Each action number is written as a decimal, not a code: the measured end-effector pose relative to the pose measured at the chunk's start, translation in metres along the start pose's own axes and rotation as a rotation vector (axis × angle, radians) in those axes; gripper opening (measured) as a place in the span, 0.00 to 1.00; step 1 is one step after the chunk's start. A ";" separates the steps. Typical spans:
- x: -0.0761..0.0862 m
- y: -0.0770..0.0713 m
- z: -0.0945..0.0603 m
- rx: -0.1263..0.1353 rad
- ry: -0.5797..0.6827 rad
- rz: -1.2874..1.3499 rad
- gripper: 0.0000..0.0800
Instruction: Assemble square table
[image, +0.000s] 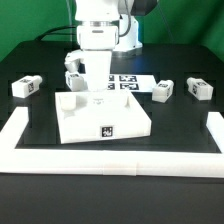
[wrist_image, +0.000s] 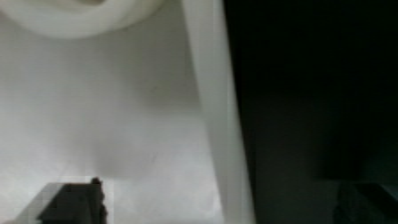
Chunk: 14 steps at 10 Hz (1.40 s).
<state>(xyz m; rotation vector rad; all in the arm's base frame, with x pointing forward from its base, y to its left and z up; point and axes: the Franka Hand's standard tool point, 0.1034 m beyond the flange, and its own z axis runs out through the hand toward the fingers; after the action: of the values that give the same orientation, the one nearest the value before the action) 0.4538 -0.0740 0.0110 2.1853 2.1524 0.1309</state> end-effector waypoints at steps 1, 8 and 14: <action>0.000 -0.001 0.001 0.002 0.000 0.000 0.80; 0.000 -0.002 0.002 0.005 0.001 0.008 0.08; -0.001 -0.002 0.002 0.005 0.000 0.012 0.08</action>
Offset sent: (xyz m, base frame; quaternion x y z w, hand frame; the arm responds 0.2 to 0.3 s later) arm 0.0000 0.0000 0.0000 0.0000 0.0000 0.0000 1.0000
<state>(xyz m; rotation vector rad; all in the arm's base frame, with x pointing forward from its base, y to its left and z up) 0.4521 -0.0745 0.0091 2.2019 2.1421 0.1268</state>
